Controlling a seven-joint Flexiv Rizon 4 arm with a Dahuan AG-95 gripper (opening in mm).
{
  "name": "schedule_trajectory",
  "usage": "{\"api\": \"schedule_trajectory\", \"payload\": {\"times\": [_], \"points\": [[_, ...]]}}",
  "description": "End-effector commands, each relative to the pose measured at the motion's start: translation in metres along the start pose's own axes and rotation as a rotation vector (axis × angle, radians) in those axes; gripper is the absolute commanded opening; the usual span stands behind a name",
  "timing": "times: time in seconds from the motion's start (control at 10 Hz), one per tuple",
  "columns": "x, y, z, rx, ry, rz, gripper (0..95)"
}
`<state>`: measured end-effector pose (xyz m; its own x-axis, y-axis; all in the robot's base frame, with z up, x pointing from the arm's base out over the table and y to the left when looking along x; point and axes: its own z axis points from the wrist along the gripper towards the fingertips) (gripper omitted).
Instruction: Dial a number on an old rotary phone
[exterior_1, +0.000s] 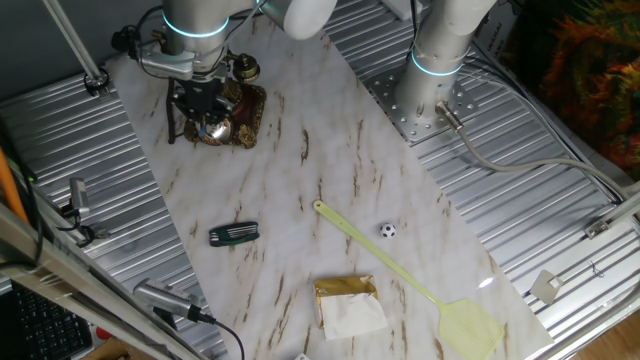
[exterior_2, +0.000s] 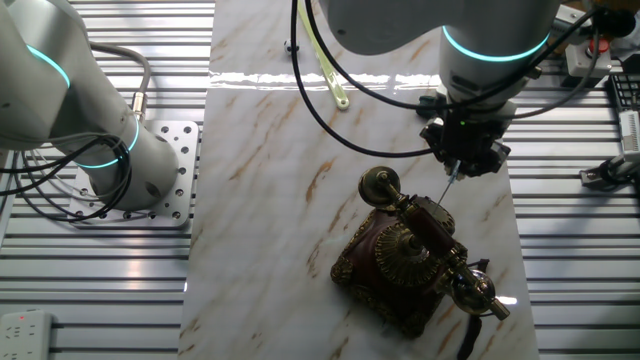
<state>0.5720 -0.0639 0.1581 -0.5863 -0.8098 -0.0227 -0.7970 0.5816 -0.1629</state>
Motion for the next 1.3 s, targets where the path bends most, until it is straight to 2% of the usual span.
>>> {"api": "schedule_trajectory", "payload": {"times": [0.1, 1.3], "points": [[-0.0005, 0.0004, 0.0002, -0.001, -0.001, 0.007, 0.0], [-0.0028, 0.0027, -0.0016, 0.006, 0.006, 0.049, 0.0]]}}
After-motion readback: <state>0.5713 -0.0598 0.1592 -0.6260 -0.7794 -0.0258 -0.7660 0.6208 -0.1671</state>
